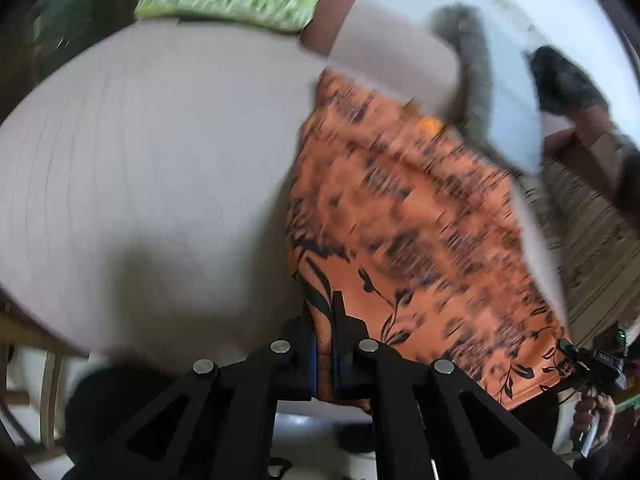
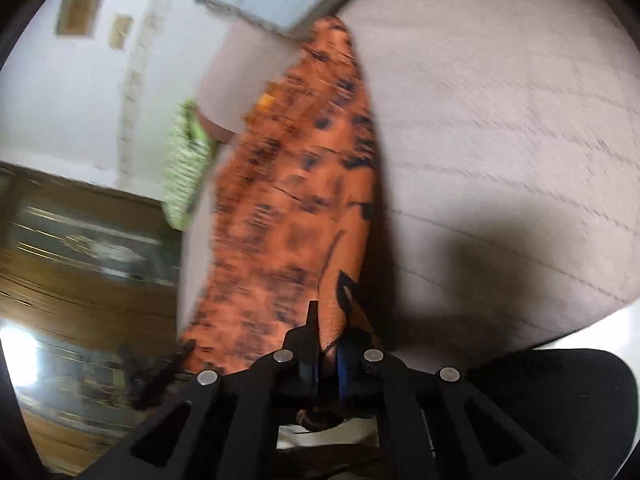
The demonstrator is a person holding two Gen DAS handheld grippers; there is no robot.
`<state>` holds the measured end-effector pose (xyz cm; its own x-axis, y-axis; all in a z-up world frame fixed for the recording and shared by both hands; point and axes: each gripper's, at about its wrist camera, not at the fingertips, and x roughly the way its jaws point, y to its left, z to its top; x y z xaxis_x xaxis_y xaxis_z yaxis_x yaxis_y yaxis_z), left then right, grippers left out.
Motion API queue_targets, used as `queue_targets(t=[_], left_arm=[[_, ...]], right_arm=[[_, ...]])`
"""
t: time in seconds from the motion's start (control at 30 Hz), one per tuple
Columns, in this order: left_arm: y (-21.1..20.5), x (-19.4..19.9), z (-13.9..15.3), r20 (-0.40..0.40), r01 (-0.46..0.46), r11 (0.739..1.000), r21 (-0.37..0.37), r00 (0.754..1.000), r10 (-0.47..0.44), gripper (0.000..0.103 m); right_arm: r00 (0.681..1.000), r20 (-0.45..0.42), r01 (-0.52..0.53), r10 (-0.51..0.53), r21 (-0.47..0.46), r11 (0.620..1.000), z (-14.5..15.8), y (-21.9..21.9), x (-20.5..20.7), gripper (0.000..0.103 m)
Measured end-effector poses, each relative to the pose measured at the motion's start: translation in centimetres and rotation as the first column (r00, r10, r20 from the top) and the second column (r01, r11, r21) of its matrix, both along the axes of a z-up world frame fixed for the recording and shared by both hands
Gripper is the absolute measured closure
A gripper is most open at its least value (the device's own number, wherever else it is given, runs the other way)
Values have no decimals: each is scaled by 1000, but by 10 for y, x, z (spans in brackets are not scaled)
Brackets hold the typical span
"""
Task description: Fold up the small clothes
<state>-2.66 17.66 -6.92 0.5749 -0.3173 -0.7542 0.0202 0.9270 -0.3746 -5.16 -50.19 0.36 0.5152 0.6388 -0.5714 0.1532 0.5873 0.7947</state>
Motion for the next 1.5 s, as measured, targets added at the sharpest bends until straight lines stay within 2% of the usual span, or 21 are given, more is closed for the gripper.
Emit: queue_targets(t=[0.13, 0.3, 0.43, 0.47, 0.5, 0.53, 0.57, 0.6, 0.63, 0.7, 0.77, 0.87, 0.93, 1.07, 1.1, 1.13, 1.17, 1.2, 1.27, 1.37, 1.5], left_arm=[[-5, 58, 47, 89, 33, 998, -44, 996, -29, 98], [-21, 172, 93, 161, 39, 998, -45, 987, -32, 98], [-27, 287, 73, 107, -33, 998, -47, 994, 38, 91], [-31, 317, 54, 81, -34, 999, -40, 996, 37, 78], [-37, 354, 23, 7, -58, 998, -2, 998, 58, 68], [-38, 375, -2, -53, -117, 991, 65, 991, 120, 43], [-40, 391, -27, -116, -146, 980, 135, 980, 162, 35], [-38, 400, -44, -164, -145, 978, 147, 972, 169, 35], [-33, 400, -48, -156, -142, 985, 95, 975, 156, 35], [-21, 389, -37, -77, -153, 987, 38, 985, 156, 34], [-9, 370, -15, 8, -156, 986, 50, 988, 156, 32], [7, 323, 13, 163, -175, 981, 85, 974, 159, 7], [8, 301, 6, 146, -85, 995, 60, 986, 76, 7], [-22, 301, -47, -57, 73, 996, 46, 996, -70, 9], [-35, 306, -65, -124, 103, 993, 62, 988, -95, 10], [-49, 304, -66, -79, 76, 981, 179, 995, -63, 21], [-57, 303, -64, -58, 81, 969, 234, 996, -70, 65], [-65, 307, -59, -72, 128, 972, 197, 991, -116, 88], [-64, 315, -44, -130, 64, 989, 130, 990, -47, 89], [-64, 297, 1, -54, 57, 989, 139, 997, -50, 89], [-53, 221, 59, 74, 58, 987, 150, 995, -70, 88]], right_arm=[[993, 112, 22, -36, 127, 992, 33, -16, 54, 97], [971, 219, 67, -94, 126, 990, 71, -35, 174, 97], [971, 162, 165, -174, 70, 984, 53, -52, 278, 95], [975, 132, 173, -177, 44, 984, 36, -54, 305, 94], [983, 88, 161, -162, 17, 987, 14, -54, 329, 83], [987, 25, 159, -159, -32, 987, -7, -53, 343, 71], [979, -66, 181, -191, -133, 974, -30, -51, 351, 26], [969, -89, 209, -229, -195, 958, -42, -50, 350, 14], [971, -44, 221, -233, -190, 957, -44, -49, 344, 14], [975, 55, 223, -217, -190, 956, -30, -47, 325, 14], [978, 123, 197, -171, -242, 950, -13, -47, 307, 14], [984, 149, 147, -101, -345, 927, -1, -44, 284, 14], [994, 99, 81, -48, -373, 924, -11, -42, 287, 14], [997, -17, -80, 79, -341, 936, -51, -13, 296, 14], [996, -26, -94, 91, -383, 919, -55, -3, 299, 15], [993, -49, -116, 105, -439, 891, -54, 8, 303, 16], [991, -88, -127, 97, -451, 884, -54, 13, 307, 39], [989, -113, -133, 93, -423, 896, -54, 12, 310, 85], [986, -146, -137, 82, -421, 896, -46, 13, 313, 85], [995, -68, -97, 76, -403, 910, -5, 18, 296, 86], [992, 11, -110, 127, -433, 895, 53, 26, 246, 86]])
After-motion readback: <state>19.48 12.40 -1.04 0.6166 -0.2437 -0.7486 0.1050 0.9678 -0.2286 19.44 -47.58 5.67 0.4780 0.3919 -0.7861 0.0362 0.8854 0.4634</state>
